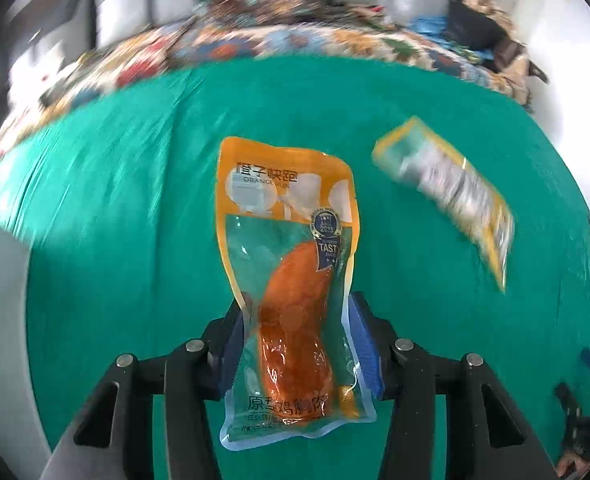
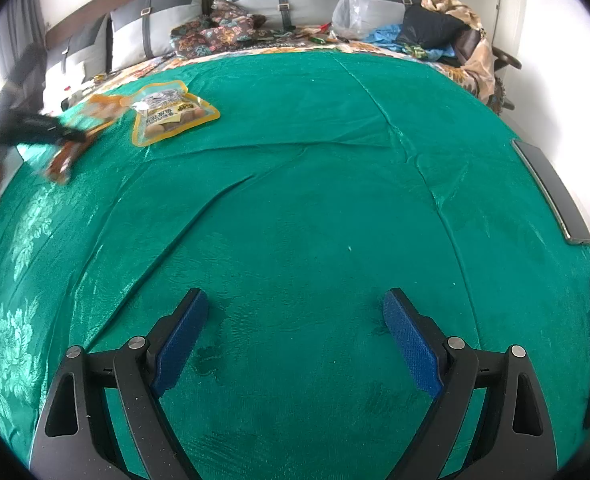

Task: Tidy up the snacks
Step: 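Grasp the orange-labelled chicken breast pack with the left gripper and lift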

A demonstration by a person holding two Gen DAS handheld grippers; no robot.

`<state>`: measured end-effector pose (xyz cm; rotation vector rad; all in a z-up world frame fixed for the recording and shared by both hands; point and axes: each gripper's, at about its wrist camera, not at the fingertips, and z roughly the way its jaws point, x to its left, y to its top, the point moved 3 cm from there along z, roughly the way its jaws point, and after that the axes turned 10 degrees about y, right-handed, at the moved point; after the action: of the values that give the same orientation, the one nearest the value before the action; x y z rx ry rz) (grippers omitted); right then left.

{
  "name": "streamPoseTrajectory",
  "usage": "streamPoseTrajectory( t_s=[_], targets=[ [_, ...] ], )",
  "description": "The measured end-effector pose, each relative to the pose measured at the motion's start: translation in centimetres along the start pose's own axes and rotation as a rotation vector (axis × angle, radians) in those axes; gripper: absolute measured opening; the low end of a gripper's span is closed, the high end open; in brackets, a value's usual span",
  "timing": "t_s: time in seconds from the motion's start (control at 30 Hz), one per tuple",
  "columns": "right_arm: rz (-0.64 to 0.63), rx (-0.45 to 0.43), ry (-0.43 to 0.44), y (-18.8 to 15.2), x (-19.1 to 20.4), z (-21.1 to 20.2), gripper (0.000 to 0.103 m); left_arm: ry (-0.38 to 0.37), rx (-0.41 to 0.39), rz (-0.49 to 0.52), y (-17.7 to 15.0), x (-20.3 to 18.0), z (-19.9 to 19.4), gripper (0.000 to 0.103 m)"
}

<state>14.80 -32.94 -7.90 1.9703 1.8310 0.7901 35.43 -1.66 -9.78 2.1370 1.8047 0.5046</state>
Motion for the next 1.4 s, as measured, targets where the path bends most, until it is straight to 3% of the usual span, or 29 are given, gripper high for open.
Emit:
streamPoseTrajectory(
  t_s=[0.3,0.4,0.47,0.63,0.87,1.1,1.23,1.4],
  targets=[
    [0.0,0.0,0.0,0.0,0.0,0.0,0.092,-0.046,0.08,-0.058,-10.3,1.4,-4.4,0.051],
    [0.0,0.0,0.0,0.0,0.0,0.0,0.092,-0.038,0.061,-0.088,-10.9,1.7,-3.6,0.072],
    [0.0,0.0,0.0,0.0,0.0,0.0,0.092,-0.033,0.001,-0.107,-11.1,1.5,-3.4,0.086],
    [0.001,0.0,0.0,0.0,0.0,0.1,0.092,0.09,-0.071,0.007,-11.9,-0.1,-2.4,0.103],
    [0.001,0.0,0.0,0.0,0.0,0.1,0.092,0.096,-0.158,-0.035,-12.9,0.0,-2.8,0.103],
    [0.001,0.0,0.0,0.0,0.1,0.1,0.092,0.097,-0.164,-0.049,-12.9,0.3,-2.7,0.103],
    [0.001,0.0,0.0,0.0,0.0,0.1,0.092,0.124,-0.159,-0.128,-12.9,1.8,-2.7,0.103],
    [0.001,0.0,0.0,0.0,0.0,0.1,0.092,0.145,-0.157,-0.121,-13.0,1.7,-2.5,0.103]
  ],
)
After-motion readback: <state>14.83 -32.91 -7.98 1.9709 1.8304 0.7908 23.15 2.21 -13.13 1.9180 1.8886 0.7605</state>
